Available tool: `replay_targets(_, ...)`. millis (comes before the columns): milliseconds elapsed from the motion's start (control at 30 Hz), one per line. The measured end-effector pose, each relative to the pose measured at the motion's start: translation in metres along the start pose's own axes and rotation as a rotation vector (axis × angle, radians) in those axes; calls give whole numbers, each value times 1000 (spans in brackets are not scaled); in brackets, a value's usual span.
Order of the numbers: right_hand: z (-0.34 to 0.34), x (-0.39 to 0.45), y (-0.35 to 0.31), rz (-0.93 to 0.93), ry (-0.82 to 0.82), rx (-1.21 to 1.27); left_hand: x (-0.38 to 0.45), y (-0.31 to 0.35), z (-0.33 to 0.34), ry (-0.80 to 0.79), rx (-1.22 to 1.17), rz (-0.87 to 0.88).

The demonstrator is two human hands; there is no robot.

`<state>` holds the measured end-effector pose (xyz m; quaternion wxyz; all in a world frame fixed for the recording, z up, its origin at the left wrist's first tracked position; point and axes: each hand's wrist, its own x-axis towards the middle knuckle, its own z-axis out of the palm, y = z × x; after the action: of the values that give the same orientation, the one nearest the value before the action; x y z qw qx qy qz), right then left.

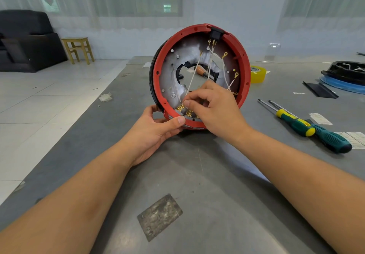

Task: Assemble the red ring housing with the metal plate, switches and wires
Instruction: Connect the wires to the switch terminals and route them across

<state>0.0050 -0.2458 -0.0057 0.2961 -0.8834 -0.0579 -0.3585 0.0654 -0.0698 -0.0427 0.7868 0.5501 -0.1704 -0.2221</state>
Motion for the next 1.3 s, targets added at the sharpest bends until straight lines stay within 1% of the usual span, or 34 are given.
replay_targets(667,0,-1,-2,-8,3,10,0,-1,0,16,21,-5)
replay_targets(1000,0,1,1,-19,-43,20,1,-2,-3,-1,29,-12)
replay_targets(1300,0,3,3,-29,-82,23,1,-4,-2,18,48,5)
